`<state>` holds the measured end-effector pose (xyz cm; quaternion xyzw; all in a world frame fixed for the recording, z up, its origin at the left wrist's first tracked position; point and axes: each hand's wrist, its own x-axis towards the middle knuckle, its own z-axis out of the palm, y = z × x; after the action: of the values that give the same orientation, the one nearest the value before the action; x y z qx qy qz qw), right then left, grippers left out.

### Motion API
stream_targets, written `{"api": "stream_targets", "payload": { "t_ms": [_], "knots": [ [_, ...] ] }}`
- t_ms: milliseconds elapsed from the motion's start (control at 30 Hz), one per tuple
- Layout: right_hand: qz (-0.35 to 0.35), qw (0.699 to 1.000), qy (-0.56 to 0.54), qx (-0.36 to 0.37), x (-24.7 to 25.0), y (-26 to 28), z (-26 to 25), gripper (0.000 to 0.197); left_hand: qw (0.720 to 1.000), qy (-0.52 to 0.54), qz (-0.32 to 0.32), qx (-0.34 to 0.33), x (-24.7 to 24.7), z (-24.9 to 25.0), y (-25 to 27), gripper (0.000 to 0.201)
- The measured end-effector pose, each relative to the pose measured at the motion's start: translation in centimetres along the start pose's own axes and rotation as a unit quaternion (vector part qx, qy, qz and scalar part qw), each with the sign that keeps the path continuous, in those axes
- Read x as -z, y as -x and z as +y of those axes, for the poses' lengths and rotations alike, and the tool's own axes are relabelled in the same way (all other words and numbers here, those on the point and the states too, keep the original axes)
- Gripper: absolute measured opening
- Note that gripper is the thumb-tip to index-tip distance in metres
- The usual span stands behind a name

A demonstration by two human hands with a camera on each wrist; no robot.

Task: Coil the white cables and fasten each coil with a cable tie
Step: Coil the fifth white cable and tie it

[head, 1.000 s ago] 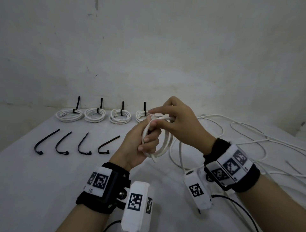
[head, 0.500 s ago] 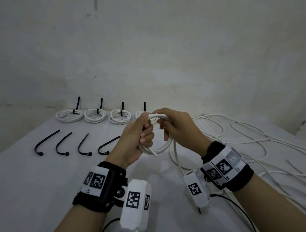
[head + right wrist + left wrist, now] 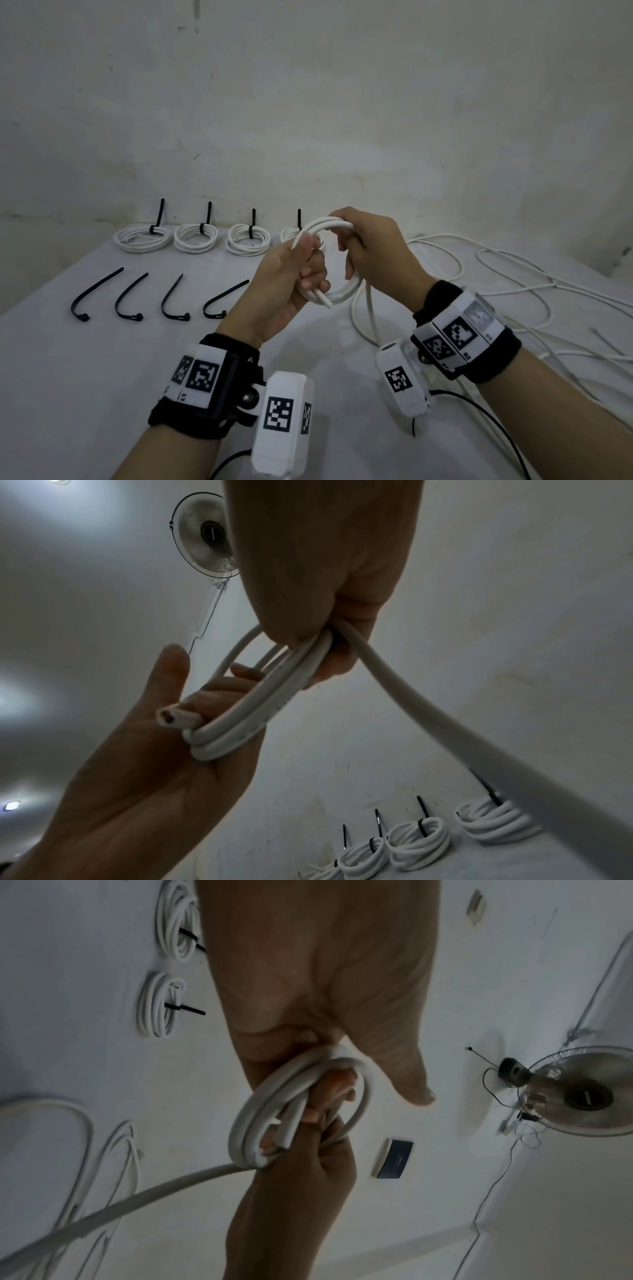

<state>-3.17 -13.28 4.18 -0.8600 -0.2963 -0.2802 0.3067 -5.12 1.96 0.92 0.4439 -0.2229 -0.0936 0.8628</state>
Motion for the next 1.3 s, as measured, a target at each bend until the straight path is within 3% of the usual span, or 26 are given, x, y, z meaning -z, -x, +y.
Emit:
{"api": "stream_targets", "payload": {
  "t_ms": [167,300,467,567,667,733,833,933,1033,1167,1233,1300],
  "knots": [
    [-0.002,0.999,-0.032,-0.018,0.0,0.0,0.1,0.023,1.000,-0.002,0.026,-0.007,-0.6,0.1,0.0,0.032],
    [-0.025,0.985,-0.155,-0.074,0.3,0.8,0.4,0.014,0.998,0.022,0.051,-0.014,-0.6,0.2,-0.1,0.034],
    [-0.194,0.924,-0.253,-0.211,1.4,3.8,2.8,0.010,0.989,0.097,0.099,-0.041,1.0,0.9,-0.6,0.037],
    [-0.240,0.931,-0.180,-0.207,2.0,5.2,4.1,0.011,0.979,0.140,0.131,-0.065,1.9,1.3,-1.0,0.038],
    [-0.166,0.970,-0.071,-0.162,3.4,5.3,4.0,0.011,0.972,0.157,0.149,-0.089,2.8,1.5,-1.1,0.038],
    [-0.158,0.979,0.010,-0.125,4.2,5.3,3.5,0.015,0.969,0.166,0.154,-0.099,3.0,1.5,-1.2,0.039],
    [-0.238,0.961,0.108,-0.087,4.2,6.1,2.8,0.033,0.964,0.177,0.163,-0.112,3.2,1.6,-1.2,0.039],
    [-0.298,0.941,0.144,-0.075,4.0,6.9,3.4,0.063,0.957,0.190,0.178,-0.128,3.7,1.8,-1.2,0.040],
    [-0.234,0.963,0.111,-0.077,4.7,6.7,4.1,0.064,0.952,0.200,0.186,-0.138,4.1,2.0,-1.3,0.039],
    [-0.063,0.991,0.104,-0.061,5.2,5.7,5.1,0.036,0.951,0.203,0.184,-0.141,4.0,1.9,-1.3,0.039],
    [-0.043,0.992,0.090,-0.077,4.9,5.4,5.4,0.024,0.951,0.203,0.181,-0.146,4.1,1.9,-1.3,0.039],
    [-0.090,0.989,0.051,-0.102,4.5,5.6,5.7,0.024,0.949,0.208,0.179,-0.154,4.3,2.1,-1.3,0.039]
  ]
}}
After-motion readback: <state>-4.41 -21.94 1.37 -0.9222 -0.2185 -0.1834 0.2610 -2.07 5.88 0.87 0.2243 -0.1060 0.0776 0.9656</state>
